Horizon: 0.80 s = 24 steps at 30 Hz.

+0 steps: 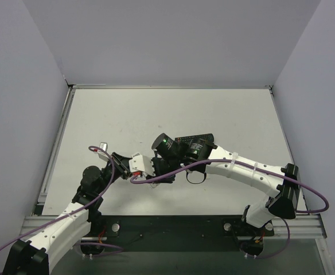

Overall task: Load the batteries into the remote control
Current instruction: Load the battery into the remote control.

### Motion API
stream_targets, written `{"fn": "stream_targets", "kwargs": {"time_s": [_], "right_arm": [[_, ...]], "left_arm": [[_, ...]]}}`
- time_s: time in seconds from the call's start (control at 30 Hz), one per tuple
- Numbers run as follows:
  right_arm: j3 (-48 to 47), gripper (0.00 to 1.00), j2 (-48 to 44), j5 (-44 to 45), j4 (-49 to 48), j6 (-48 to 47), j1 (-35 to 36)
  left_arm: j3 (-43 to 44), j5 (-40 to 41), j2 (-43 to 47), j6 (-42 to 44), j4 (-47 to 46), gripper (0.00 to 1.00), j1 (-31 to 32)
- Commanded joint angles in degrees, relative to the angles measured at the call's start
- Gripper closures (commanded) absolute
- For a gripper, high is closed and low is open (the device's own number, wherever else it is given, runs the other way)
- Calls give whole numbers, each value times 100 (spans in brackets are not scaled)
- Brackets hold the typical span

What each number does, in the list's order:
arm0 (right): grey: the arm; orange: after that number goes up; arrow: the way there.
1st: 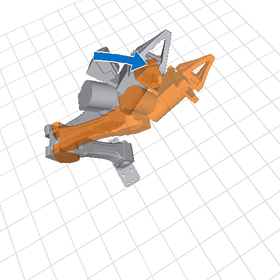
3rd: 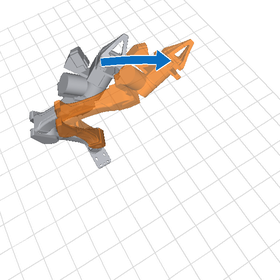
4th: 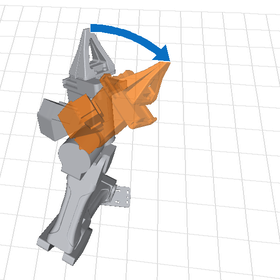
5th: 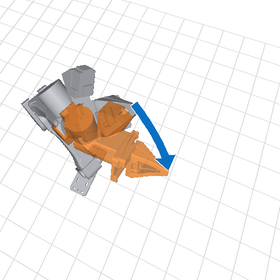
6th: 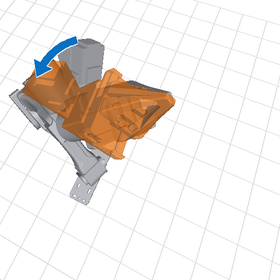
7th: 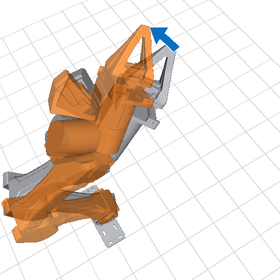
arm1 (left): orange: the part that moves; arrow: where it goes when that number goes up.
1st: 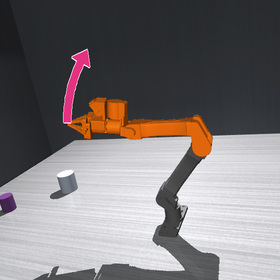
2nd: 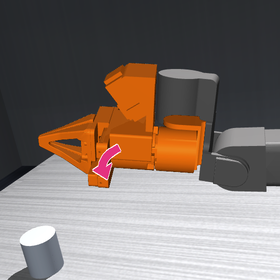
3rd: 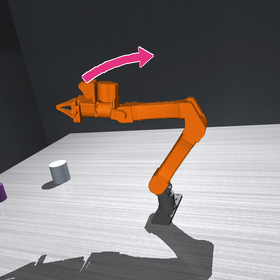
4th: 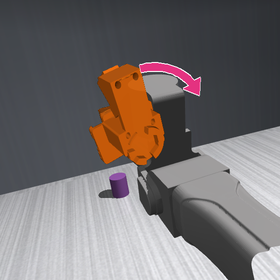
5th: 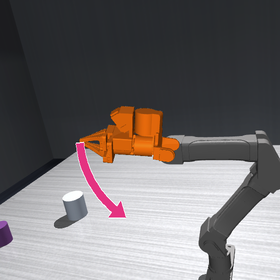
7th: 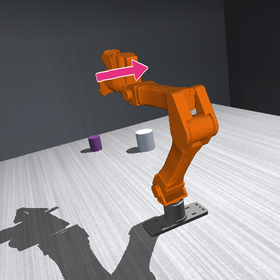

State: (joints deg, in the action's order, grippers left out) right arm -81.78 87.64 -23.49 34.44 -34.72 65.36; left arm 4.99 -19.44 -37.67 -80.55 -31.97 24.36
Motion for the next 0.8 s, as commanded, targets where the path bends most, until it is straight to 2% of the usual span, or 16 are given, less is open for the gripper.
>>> {"fn": "stream_targets", "kwargs": {"time_s": [0.0,0.77], "right_arm": [[-233,75,60,-192,99,-114,55],[-207,82,403,-33,125,-149,55]], "left_arm": [[336,-86,49,-13,-425,100,34],[353,-112,93,-31,-433,100,34]]}}
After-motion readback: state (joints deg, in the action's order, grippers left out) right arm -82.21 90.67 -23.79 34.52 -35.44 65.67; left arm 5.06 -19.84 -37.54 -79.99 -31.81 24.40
